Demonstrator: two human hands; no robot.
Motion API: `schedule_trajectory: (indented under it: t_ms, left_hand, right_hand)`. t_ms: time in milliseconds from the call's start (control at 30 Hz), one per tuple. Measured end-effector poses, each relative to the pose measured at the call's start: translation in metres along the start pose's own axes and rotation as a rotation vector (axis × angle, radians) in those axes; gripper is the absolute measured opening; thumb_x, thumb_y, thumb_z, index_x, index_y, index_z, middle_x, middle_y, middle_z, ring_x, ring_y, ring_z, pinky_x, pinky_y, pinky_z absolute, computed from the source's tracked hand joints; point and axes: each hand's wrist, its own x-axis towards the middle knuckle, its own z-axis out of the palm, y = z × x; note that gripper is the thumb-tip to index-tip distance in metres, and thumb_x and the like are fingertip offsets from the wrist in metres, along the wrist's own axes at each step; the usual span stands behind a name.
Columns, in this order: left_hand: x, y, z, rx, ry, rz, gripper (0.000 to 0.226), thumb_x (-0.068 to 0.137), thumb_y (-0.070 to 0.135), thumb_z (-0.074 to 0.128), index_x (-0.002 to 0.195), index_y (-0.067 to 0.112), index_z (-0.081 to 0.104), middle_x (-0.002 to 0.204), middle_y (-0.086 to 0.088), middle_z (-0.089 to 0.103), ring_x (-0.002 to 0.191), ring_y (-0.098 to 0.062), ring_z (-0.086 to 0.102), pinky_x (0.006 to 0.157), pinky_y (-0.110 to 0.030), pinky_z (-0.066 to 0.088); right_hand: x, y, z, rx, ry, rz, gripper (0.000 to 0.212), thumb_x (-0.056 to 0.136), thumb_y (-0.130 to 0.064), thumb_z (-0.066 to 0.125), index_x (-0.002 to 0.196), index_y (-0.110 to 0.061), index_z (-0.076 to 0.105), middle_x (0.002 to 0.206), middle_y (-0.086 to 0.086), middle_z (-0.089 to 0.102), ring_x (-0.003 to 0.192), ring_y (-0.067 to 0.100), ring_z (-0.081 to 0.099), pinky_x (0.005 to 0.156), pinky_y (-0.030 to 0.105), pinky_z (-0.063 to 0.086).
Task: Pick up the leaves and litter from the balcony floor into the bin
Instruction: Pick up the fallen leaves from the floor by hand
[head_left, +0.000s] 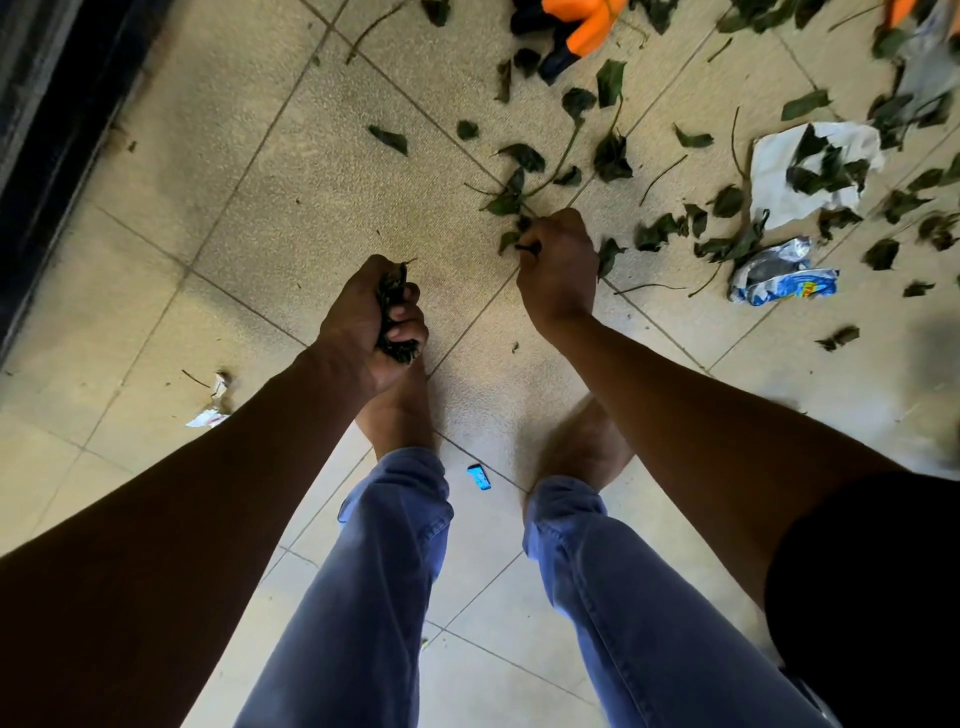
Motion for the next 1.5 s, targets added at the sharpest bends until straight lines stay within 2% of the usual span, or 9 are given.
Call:
schedule_trajectory:
  t_ms: [167, 267, 367, 500, 767, 933, 1200, 1367, 1500]
  left_hand:
    - [0.003, 0.003, 0.001, -0.005, 0.005, -0.007, 0.023, 0.096, 0.017, 0.043, 0.073, 0.020, 0.046, 0.057, 0.005, 0.043, 0.035, -0.003, 0.030, 0.031, -0.013, 0.022]
    - [0.005, 0.004, 0.002, -0.007, 0.008, -0.014, 0.023, 0.096, 0.018, 0.044, 0.073, 0.020, 0.044, 0.059, 0.005, 0.041, 0.036, -0.003, 0.029, 0.032, -0.013, 0.021]
    - [0.007, 0.005, 0.003, -0.005, 0.009, -0.014, 0.023, 0.096, 0.018, 0.044, 0.073, 0.020, 0.045, 0.059, 0.005, 0.042, 0.036, -0.003, 0.029, 0.032, -0.013, 0.021]
    - [0.010, 0.006, 0.002, 0.005, 0.001, -0.016, 0.022, 0.096, 0.018, 0.044, 0.074, 0.021, 0.045, 0.060, 0.006, 0.041, 0.037, -0.003, 0.029, 0.033, -0.012, 0.019]
    - [0.012, 0.008, -0.001, -0.006, -0.010, -0.023, 0.022, 0.096, 0.018, 0.044, 0.073, 0.021, 0.045, 0.059, 0.005, 0.041, 0.037, -0.003, 0.029, 0.034, -0.013, 0.019]
    - [0.014, 0.011, -0.001, -0.003, -0.004, -0.030, 0.023, 0.096, 0.018, 0.045, 0.073, 0.021, 0.045, 0.060, 0.006, 0.041, 0.037, -0.003, 0.029, 0.034, -0.013, 0.020]
    - [0.015, 0.011, 0.001, -0.020, 0.011, -0.028, 0.023, 0.095, 0.018, 0.045, 0.073, 0.022, 0.046, 0.062, 0.006, 0.040, 0.037, -0.003, 0.029, 0.035, -0.012, 0.018]
    - [0.012, 0.006, 0.001, -0.037, 0.003, -0.035, 0.023, 0.096, 0.019, 0.045, 0.072, 0.022, 0.045, 0.060, 0.006, 0.041, 0.037, -0.003, 0.030, 0.034, -0.013, 0.020]
    - [0.004, 0.003, 0.005, -0.074, -0.003, -0.032, 0.024, 0.095, 0.019, 0.045, 0.071, 0.021, 0.046, 0.059, 0.006, 0.042, 0.037, -0.003, 0.030, 0.034, -0.013, 0.021]
  right_hand:
    - [0.001, 0.006, -0.002, 0.000, 0.009, -0.075, 0.015, 0.080, 0.001, 0.067, 0.088, -0.012, 0.064, 0.090, 0.007, 0.066, 0.082, 0.025, 0.062, 0.068, 0.044, 0.053]
    - [0.006, 0.005, -0.003, 0.046, 0.033, -0.111, 0.023, 0.077, 0.007, 0.062, 0.089, -0.012, 0.063, 0.085, 0.004, 0.067, 0.076, 0.023, 0.063, 0.063, 0.044, 0.053]
    - [0.008, -0.004, -0.006, 0.070, -0.021, -0.167, 0.035, 0.078, 0.008, 0.062, 0.107, -0.010, 0.061, 0.100, 0.007, 0.066, 0.088, 0.023, 0.065, 0.073, 0.040, 0.057]
    - [0.005, -0.019, -0.006, 0.072, -0.101, -0.159, 0.067, 0.072, 0.003, 0.061, 0.136, -0.008, 0.045, 0.125, 0.017, 0.047, 0.102, 0.032, 0.060, 0.081, 0.031, 0.055]
    - [0.012, -0.030, 0.001, -0.134, -0.203, -0.006, 0.129, 0.060, -0.047, 0.093, 0.158, -0.024, 0.013, 0.147, 0.020, 0.023, 0.123, 0.037, 0.050, 0.092, 0.042, 0.054]
    - [0.017, -0.035, 0.006, -0.141, -0.111, -0.110, 0.092, 0.070, -0.020, 0.090, 0.147, -0.017, 0.039, 0.140, 0.020, 0.033, 0.120, 0.033, 0.054, 0.101, 0.033, 0.051]
    - [0.027, -0.030, 0.008, -0.164, -0.095, -0.331, 0.030, 0.085, -0.002, 0.072, 0.113, -0.011, 0.065, 0.122, 0.013, 0.050, 0.094, 0.024, 0.062, 0.085, 0.033, 0.058]
    - [0.031, -0.025, 0.011, -0.126, -0.097, -0.290, 0.026, 0.082, 0.007, 0.069, 0.101, -0.010, 0.075, 0.110, 0.011, 0.062, 0.092, 0.024, 0.067, 0.080, 0.027, 0.056]
    - [0.012, -0.039, -0.010, 0.128, -0.122, -0.205, 0.016, 0.078, 0.000, 0.079, 0.091, -0.011, 0.077, 0.097, 0.005, 0.070, 0.082, 0.013, 0.070, 0.071, 0.032, 0.061]
